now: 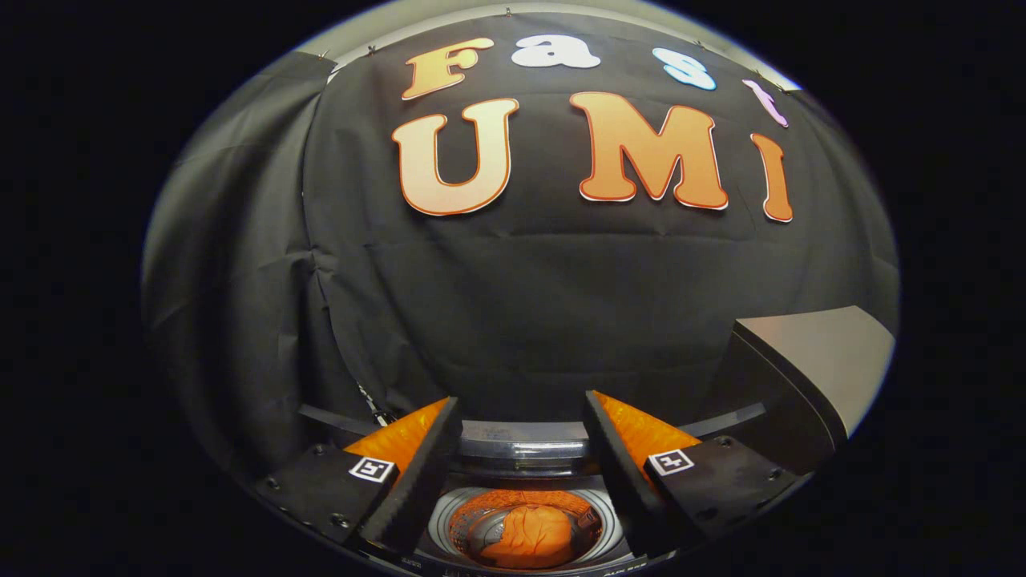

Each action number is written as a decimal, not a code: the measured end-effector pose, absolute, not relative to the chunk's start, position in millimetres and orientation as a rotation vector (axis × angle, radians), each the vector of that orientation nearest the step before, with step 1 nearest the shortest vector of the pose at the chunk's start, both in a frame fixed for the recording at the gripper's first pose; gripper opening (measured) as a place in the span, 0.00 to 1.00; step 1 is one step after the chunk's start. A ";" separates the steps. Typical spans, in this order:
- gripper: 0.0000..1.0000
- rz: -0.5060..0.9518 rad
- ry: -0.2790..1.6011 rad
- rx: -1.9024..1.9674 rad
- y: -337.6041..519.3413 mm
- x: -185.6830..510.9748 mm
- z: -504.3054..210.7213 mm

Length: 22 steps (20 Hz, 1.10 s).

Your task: Put the clothes into the washing machine and then close the washing machine lid.

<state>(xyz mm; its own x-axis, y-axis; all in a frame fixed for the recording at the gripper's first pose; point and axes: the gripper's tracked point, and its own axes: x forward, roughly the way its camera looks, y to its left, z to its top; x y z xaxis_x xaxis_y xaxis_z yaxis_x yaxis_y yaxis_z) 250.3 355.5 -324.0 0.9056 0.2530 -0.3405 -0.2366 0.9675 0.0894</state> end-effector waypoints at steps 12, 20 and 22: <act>0.99 0.288 0.604 0.107 354.7 198.9 -413.6; 0.99 0.285 0.436 0.088 311.7 172.6 -286.9; 0.99 0.252 0.378 0.090 281.8 164.2 -246.9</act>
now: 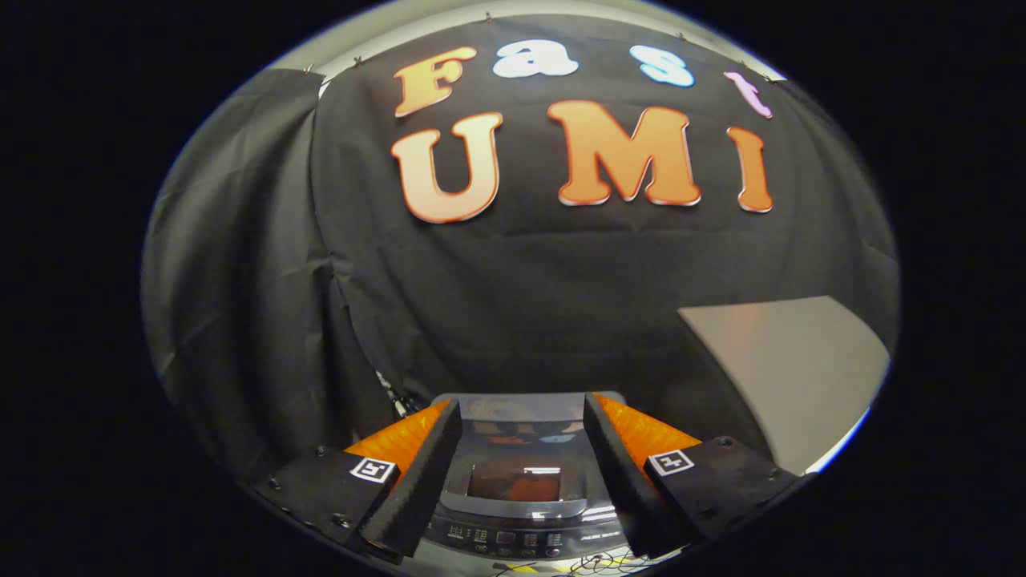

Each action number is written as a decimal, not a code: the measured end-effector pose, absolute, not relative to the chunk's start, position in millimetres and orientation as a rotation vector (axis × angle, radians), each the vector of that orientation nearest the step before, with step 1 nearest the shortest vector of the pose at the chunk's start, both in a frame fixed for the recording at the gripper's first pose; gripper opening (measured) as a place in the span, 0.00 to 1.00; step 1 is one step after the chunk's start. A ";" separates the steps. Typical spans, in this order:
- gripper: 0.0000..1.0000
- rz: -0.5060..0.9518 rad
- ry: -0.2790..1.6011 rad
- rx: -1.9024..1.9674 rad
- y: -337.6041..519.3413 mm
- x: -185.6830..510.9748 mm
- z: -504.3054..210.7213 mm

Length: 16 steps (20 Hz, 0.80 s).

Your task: Put the clothes into the washing machine and then close the washing machine lid.

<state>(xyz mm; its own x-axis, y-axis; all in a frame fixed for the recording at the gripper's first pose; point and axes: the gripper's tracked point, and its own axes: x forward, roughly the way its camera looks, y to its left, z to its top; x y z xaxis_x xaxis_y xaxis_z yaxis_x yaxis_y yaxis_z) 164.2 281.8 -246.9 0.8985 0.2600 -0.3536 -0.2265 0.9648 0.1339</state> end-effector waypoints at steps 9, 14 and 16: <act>0.99 0.139 0.190 0.056 122.0 102.8 -122.0; 0.99 0.129 0.133 0.052 37.8 61.7 -91.3; 0.99 0.127 0.116 0.064 10.8 47.7 -86.0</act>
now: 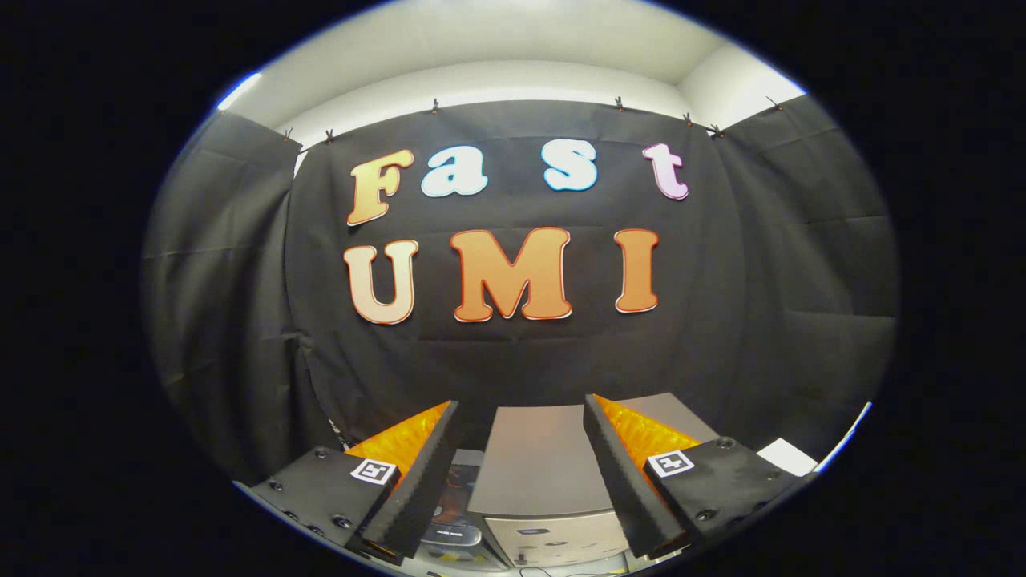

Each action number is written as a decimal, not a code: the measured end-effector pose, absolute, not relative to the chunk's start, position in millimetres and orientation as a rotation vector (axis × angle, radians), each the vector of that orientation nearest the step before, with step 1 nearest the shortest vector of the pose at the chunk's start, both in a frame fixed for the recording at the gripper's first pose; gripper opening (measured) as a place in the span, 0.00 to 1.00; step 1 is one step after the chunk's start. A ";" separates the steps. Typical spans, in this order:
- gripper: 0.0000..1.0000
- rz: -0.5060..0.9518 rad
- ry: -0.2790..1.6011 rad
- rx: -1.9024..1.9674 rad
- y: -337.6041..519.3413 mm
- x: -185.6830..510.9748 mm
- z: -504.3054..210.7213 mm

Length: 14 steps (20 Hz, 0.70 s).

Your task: Put the clothes into the washing machine and then close the washing machine lid.

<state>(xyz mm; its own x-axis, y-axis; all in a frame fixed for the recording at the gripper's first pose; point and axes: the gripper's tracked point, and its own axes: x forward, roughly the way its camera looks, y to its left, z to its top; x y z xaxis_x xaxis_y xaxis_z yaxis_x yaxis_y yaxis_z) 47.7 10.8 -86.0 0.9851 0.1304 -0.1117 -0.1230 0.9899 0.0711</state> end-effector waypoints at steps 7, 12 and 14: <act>0.98 0.128 0.065 0.091 -51.8 6.4 -70.6; 0.98 0.108 0.037 0.067 -68.9 -7.6 -72.1; 0.98 0.108 0.050 0.061 -68.2 -12.5 -76.2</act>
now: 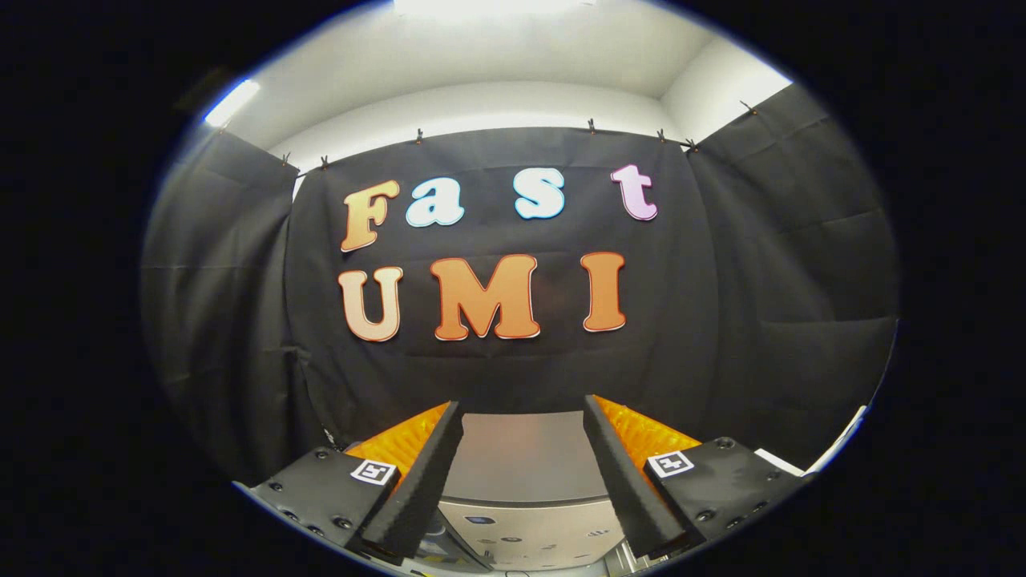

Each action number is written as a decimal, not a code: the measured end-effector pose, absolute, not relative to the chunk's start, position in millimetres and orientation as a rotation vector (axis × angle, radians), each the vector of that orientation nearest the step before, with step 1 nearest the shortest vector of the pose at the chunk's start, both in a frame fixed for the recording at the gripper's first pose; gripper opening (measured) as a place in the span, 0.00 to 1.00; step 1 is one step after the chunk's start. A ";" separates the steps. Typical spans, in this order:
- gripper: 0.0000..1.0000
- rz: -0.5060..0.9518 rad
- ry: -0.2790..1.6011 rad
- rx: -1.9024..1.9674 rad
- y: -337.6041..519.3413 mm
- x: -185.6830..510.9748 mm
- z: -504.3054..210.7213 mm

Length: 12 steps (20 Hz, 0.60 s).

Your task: Put the clothes into the washing machine and then close the washing machine lid.

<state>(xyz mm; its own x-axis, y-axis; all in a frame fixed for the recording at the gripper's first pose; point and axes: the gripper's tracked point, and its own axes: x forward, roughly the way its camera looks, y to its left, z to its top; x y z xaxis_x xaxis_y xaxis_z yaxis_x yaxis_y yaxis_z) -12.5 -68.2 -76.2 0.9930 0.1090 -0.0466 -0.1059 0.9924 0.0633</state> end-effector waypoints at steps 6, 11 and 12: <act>0.98 0.097 0.035 0.061 -70.5 -14.3 -73.3; 0.98 0.092 0.034 0.076 -69.2 -10.6 -72.9; 0.98 0.090 0.033 0.073 -69.6 -10.8 -73.5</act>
<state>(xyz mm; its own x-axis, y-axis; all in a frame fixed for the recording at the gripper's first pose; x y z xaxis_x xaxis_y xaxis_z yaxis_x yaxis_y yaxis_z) -10.8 -69.6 -73.5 0.9954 0.0906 -0.0296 -0.0882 0.9933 0.0740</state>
